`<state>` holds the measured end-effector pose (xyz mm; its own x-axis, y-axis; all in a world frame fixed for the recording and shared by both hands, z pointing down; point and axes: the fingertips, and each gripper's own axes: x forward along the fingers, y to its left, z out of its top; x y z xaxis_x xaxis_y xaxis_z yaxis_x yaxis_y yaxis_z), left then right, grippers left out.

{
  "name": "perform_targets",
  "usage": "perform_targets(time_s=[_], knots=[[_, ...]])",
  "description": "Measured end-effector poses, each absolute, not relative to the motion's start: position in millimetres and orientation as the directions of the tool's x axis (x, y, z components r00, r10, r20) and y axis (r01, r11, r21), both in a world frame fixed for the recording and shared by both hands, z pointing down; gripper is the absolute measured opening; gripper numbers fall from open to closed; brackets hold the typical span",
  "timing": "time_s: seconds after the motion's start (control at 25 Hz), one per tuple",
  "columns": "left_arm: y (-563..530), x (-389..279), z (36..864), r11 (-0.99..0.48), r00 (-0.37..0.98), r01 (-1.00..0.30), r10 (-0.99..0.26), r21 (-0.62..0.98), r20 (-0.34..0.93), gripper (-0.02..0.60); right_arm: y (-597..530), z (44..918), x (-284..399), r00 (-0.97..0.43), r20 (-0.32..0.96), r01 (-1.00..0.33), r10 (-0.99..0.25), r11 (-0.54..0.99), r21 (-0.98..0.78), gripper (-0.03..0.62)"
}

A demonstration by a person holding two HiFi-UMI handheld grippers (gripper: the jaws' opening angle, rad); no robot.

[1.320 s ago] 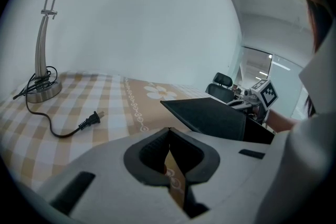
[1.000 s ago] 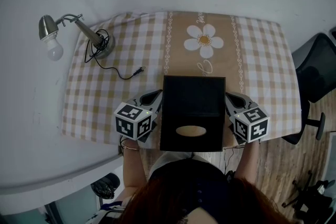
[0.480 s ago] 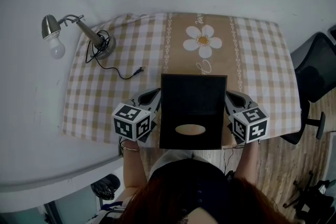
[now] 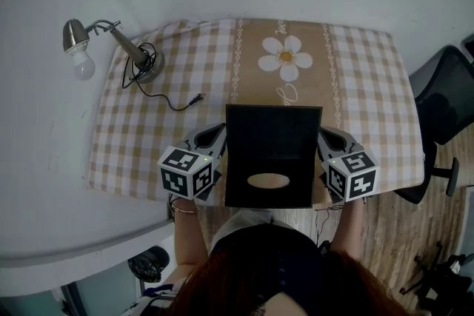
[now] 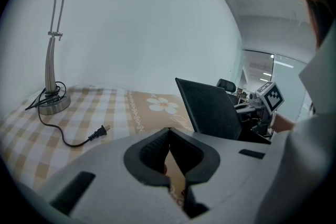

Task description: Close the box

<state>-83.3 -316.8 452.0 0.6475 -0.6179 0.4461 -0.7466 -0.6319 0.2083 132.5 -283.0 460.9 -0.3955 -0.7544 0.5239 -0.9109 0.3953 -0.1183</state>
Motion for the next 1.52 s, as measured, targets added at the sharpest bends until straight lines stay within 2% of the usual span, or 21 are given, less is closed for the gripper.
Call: perform_targets(time_s=[0.68,1.52], knots=[[-307.5,-86.1,441.0,-0.622,0.639,-0.758,-0.646,0.197,0.418,0.026,-275.6,451.3,133.5,-0.358,0.495,-0.931,-0.792,0.343,-0.124,0.017],[-295.6,-90.6,435.0,-0.576,0.599,-0.796,-0.705,0.186,0.379,0.027,-264.7,444.7,140.2,-0.233,0.482,-0.969,-0.845,0.242,-0.044,0.017]])
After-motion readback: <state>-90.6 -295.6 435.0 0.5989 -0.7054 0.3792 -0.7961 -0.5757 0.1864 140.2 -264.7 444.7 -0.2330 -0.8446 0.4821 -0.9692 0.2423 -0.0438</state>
